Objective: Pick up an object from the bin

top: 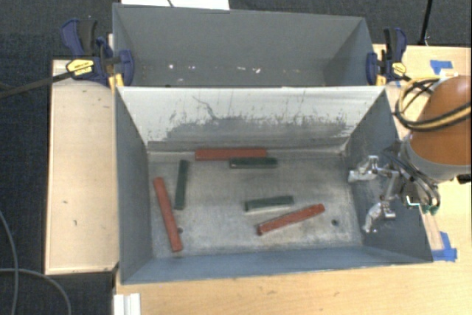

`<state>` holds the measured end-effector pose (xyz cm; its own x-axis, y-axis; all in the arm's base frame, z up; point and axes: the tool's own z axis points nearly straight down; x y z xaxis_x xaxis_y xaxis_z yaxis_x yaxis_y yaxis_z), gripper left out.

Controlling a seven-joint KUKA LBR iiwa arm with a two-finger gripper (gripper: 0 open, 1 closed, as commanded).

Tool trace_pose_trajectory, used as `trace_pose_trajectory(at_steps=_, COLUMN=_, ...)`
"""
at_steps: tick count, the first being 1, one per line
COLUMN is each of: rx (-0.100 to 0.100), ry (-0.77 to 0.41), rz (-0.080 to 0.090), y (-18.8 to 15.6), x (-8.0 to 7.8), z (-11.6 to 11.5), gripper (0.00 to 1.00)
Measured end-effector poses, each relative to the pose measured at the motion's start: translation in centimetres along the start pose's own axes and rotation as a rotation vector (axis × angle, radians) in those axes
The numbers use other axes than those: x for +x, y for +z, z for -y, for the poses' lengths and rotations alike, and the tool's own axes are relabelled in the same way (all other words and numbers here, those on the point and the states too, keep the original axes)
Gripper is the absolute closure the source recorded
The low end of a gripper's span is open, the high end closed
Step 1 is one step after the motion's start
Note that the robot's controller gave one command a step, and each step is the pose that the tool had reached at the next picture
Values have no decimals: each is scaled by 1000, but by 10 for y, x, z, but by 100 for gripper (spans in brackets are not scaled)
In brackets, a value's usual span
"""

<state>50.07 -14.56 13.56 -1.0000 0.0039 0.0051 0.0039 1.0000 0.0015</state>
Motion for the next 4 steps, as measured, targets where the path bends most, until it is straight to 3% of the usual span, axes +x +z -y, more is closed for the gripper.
trace_pose_trajectory(at_steps=1, rx=2, ry=-5, rz=7, y=-4, x=-2, z=0, gripper=0)
trace_pose_trajectory(at_steps=2, rx=3, ry=-187, rz=15, y=62, x=8, z=-64, gripper=100)
trace_pose_trajectory(at_steps=3, rx=3, ry=-191, rz=15, y=62, x=7, z=-64, gripper=100)
trace_pose_trajectory(at_steps=4, rx=1, ry=-248, rz=4, y=-155, x=8, z=-85, gripper=100)
